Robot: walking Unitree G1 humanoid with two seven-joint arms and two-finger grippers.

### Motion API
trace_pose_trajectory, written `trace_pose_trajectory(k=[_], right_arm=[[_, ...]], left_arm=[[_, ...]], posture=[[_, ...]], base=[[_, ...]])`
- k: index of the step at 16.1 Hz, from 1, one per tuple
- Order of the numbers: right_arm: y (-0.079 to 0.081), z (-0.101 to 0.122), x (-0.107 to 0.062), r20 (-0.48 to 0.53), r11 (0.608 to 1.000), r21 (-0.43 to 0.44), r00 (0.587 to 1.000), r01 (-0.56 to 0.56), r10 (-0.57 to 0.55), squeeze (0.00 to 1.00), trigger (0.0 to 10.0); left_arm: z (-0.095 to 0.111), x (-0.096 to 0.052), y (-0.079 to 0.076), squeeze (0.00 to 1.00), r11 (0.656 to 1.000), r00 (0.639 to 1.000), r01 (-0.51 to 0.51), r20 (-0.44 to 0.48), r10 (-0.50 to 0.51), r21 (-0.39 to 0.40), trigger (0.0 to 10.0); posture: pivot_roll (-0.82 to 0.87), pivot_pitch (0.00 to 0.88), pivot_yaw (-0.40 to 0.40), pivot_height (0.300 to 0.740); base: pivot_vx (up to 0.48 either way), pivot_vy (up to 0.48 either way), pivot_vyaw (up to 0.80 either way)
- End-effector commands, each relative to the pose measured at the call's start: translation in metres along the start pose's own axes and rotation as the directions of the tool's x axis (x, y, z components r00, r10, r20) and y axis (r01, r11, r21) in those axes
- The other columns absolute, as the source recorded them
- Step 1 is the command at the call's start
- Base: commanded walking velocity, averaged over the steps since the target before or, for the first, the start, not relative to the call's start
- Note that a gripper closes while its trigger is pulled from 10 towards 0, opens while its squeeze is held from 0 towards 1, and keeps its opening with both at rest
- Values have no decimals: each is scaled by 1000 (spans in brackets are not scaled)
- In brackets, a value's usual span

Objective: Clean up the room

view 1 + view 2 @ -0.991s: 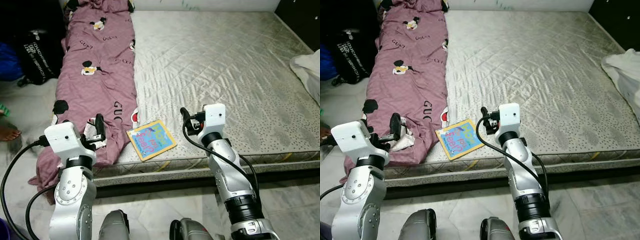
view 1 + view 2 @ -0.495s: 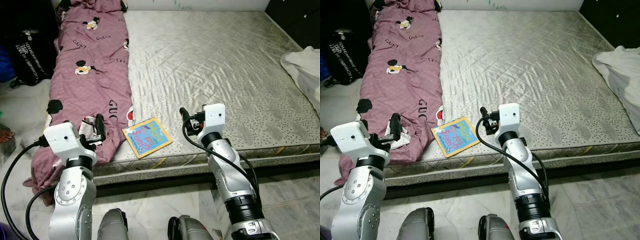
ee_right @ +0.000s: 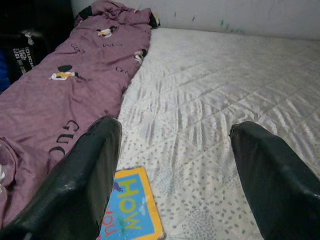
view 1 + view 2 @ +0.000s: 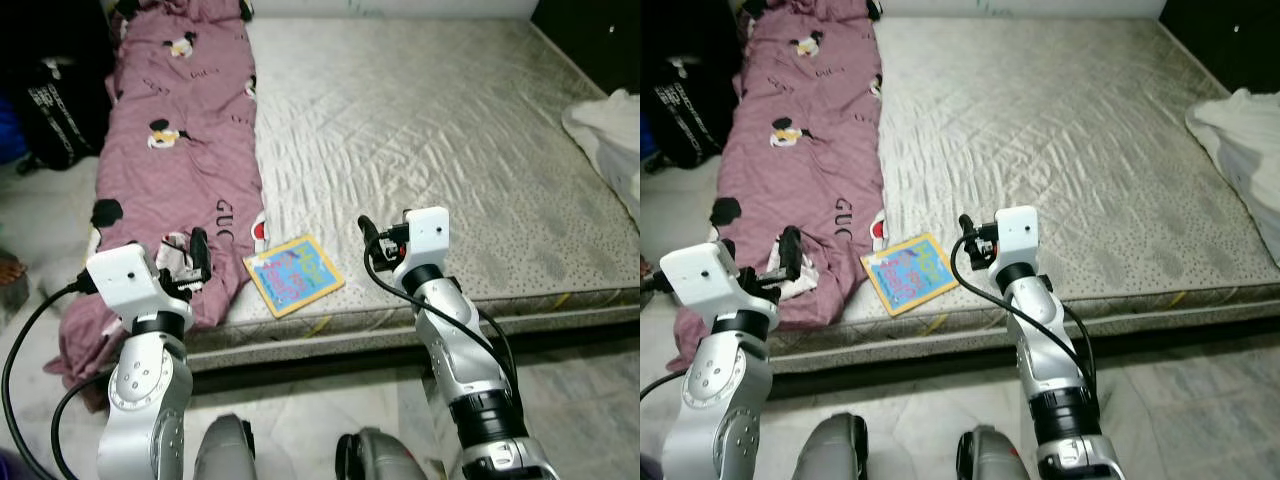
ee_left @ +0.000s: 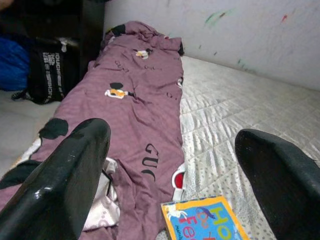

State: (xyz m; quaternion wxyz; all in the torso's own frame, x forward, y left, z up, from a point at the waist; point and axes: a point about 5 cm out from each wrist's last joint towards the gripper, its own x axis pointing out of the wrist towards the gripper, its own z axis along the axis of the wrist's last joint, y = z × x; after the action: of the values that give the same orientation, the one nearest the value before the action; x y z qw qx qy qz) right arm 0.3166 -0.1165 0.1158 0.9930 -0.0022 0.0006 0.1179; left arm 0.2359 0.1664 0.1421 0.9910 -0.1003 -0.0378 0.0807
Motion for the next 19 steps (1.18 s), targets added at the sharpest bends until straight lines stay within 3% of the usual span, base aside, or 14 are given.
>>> trace_pose_trajectory(k=[1,4,10,19], right_arm=[[0,2,-1,3,1000,3,1000,-1,1,0,10000],[0,1,-1,4,1000,5,1000,-3,3,0,10000],[0,0,0,-3,1000,2,1000,-13,13,0,10000],[0,1,2,-1,1000,-8,1000,-23,23,0,10000]], left_arm=[[0,-2,0,0,1000,1000,-16,-8,16,-13,10000],[0,-2,1,0,1000,1000,-29,-5,29,-12,10000],[4,-2,7,0,998,998,-57,16,58,-23,10000],[4,-1,6,0,999,999,-33,28,34,-34,10000]], posture=[[134,160,-45,652],[134,160,-45,623],[135,154,-52,623],[136,144,-54,623]], base=[[0,0,0],[0,0,0],[0,0,0],[382,0,0]])
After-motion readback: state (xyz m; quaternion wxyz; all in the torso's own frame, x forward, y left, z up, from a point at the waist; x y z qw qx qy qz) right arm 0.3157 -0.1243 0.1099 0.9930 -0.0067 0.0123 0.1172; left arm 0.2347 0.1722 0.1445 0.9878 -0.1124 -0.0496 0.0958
